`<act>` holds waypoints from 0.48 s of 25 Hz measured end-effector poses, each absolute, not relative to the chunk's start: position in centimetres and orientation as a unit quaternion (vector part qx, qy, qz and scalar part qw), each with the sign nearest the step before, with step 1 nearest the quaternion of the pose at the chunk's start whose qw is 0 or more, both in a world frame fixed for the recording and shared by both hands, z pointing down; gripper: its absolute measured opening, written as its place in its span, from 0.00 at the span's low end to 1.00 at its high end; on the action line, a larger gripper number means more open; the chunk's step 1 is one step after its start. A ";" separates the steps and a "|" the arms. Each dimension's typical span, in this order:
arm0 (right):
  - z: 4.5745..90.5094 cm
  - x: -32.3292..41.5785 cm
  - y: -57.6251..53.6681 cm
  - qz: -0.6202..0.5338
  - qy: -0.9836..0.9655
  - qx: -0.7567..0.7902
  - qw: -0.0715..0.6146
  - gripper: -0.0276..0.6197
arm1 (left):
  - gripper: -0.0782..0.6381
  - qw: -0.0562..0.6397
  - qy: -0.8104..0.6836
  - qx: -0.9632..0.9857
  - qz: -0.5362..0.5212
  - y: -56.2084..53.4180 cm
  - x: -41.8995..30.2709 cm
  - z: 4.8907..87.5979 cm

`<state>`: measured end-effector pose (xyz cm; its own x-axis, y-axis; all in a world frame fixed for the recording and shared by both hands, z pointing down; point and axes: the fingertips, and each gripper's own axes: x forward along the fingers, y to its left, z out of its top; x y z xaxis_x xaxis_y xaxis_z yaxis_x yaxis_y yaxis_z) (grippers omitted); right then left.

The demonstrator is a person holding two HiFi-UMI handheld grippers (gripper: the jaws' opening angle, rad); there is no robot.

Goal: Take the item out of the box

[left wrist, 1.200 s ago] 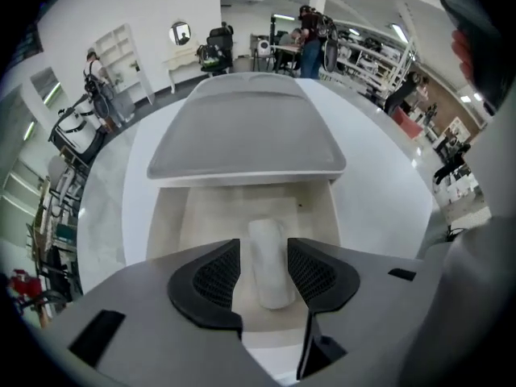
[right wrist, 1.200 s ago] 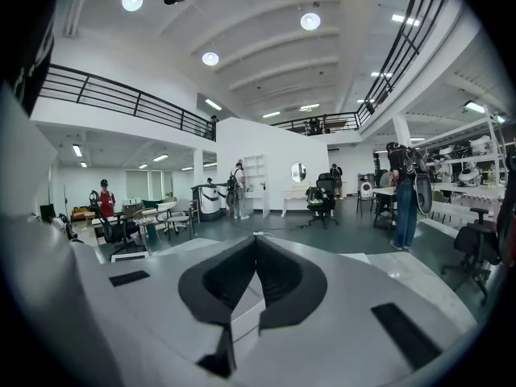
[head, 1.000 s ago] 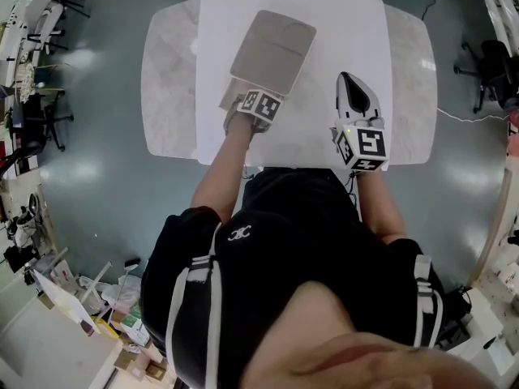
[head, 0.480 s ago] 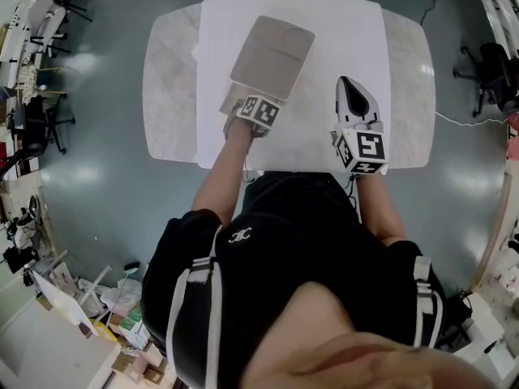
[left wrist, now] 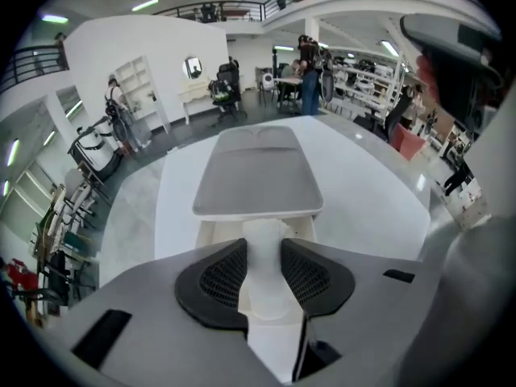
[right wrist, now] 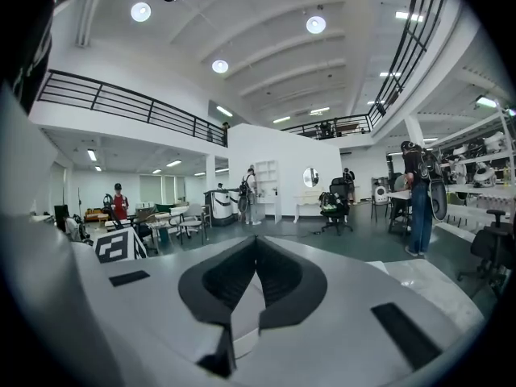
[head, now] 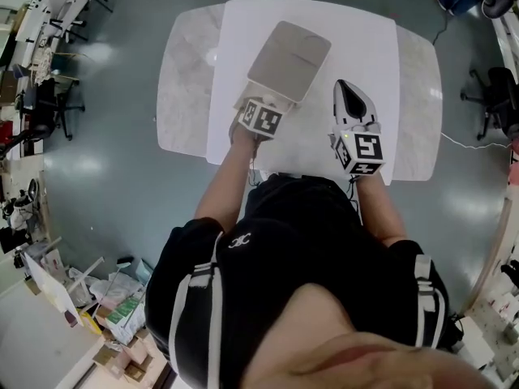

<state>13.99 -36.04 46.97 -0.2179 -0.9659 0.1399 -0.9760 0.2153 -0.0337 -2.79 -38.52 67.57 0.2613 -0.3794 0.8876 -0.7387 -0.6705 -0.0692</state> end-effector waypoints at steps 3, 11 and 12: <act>46.4 12.5 -36.3 0.052 -0.787 0.613 0.039 0.06 | 0.31 0.175 -0.389 0.789 0.442 -39.2 -3.2 64.3; 44.3 10.1 -37.4 0.035 -0.805 0.592 0.016 0.06 | 0.31 0.118 -0.466 0.829 0.286 -40.6 -3.4 53.5; 43.9 9.8 -37.5 0.032 -0.806 0.590 0.012 0.06 | 0.31 0.108 -0.474 0.832 0.266 -40.7 -3.5 52.1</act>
